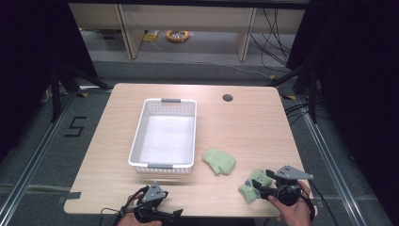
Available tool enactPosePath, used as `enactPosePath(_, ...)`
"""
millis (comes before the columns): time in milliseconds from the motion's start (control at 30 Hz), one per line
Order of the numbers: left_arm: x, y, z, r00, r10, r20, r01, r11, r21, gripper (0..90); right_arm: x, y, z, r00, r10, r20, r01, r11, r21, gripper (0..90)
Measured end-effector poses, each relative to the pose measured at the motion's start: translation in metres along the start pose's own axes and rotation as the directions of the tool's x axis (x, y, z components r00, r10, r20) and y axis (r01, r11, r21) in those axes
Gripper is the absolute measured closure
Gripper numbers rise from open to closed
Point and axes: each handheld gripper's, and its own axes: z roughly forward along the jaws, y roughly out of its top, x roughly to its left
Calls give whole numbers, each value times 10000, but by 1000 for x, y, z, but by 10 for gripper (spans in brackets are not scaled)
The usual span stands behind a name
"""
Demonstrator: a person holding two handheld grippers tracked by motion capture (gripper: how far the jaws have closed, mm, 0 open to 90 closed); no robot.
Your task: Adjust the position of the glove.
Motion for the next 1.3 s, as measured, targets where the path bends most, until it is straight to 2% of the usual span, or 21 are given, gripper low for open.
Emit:
enactPosePath(67,0,0,0,10000,-4,-3,4,10000,-13,189,0,0,0,10000,-27,-78,26,10000,-24,323)
enactPosePath(133,0,0,2,9996,-271,-83,270,9996,-48,189,2,3,2,9998,-85,-194,84,9999,-55,354)
enactPosePath(200,1,0,1,9999,-158,-40,158,9998,-94,189,3,5,2,9994,-67,-349,67,10000,-12,375)
enactPosePath(233,1,0,1,9999,-157,-47,156,9998,-100,189,6,6,3,9986,205,-492,-206,9998,-22,388)
enactPosePath(267,1,0,1,9999,-150,-39,149,9998,-96,189,5,9,5,9984,-50,-565,43,9999,-116,401)
enactPosePath(333,1,0,1,9999,-156,-45,156,9998,-96,189,11,14,6,9982,75,-598,-66,9999,150,418)
enactPosePath(400,1,0,1,9998,-205,-61,204,9997,-118,189,11,20,10,9974,-375,-617,375,9993,-15,432)
enactPosePath(433,1,0,1,9997,-229,-61,228,9997,-129,189,15,23,10,9977,-221,-641,231,9996,146,443)
enactPosePath(467,2,0,0,10000,-67,-73,67,10000,17,189,14,25,12,9961,-494,-725,504,9987,108,449)
enactPosePath(533,1,0,1,9998,-207,-67,207,9997,-125,189,17,29,13,9969,-407,-676,418,9990,142,455)
enactPosePath(567,1,0,1,9998,-186,-66,185,9998,-120,189,16,32,14,9957,-590,-717,597,9982,80,462)
enactPosePath(667,1,0,1,9998,-199,-75,198,9997,-124,189,17,40,18,9961,-626,-626,636,9979,143,487)
enactPosePath(767,1,0,1,9998,-177,-81,176,9998,-123,189,18,47,22,9965,-537,-638,558,9980,305,509)
enactPosePath(800,1,0,1,9998,-189,-90,188,9997,-168,189,18,52,25,9954,-707,-648,730,9967,349,512)
enactPosePath(833,0,0,1,9992,-389,-71,387,9991,-159,189,18,58,30,9954,-691,-666,727,9959,536,512)
enactPosePath(900,0,0,1,9993,-379,-58,378,9992,-157,189,20,61,34,9957,-638,-678,677,9961,567,512)
enactPosePath(933,2,0,1,9996,-213,-183,213,9998,-10,189,20,64,36,9944,-733,-761,786,9945,690,513)
enactPosePath(1067,1,0,1,9996,-270,-129,269,9996,-71,188,24,71,48,9929,-826,-852,914,9902,1059,527)
enactPosePath(1100,2,0,0,9998,-124,-128,123,9999,-33,188,24,72,50,9924,-893,-847,986,9886,1137,528)
enactPosePath(1133,1,0,1,9998,-181,-50,180,9997,-183,188,25,74,54,9922,-879,-882,976,9888,1129,531)
enactPosePath(1300,2,0,1,9995,-247,-186,247,9997,-47,188,30,82,70,9895,-1001,-1040,1158,9805,1588,584)
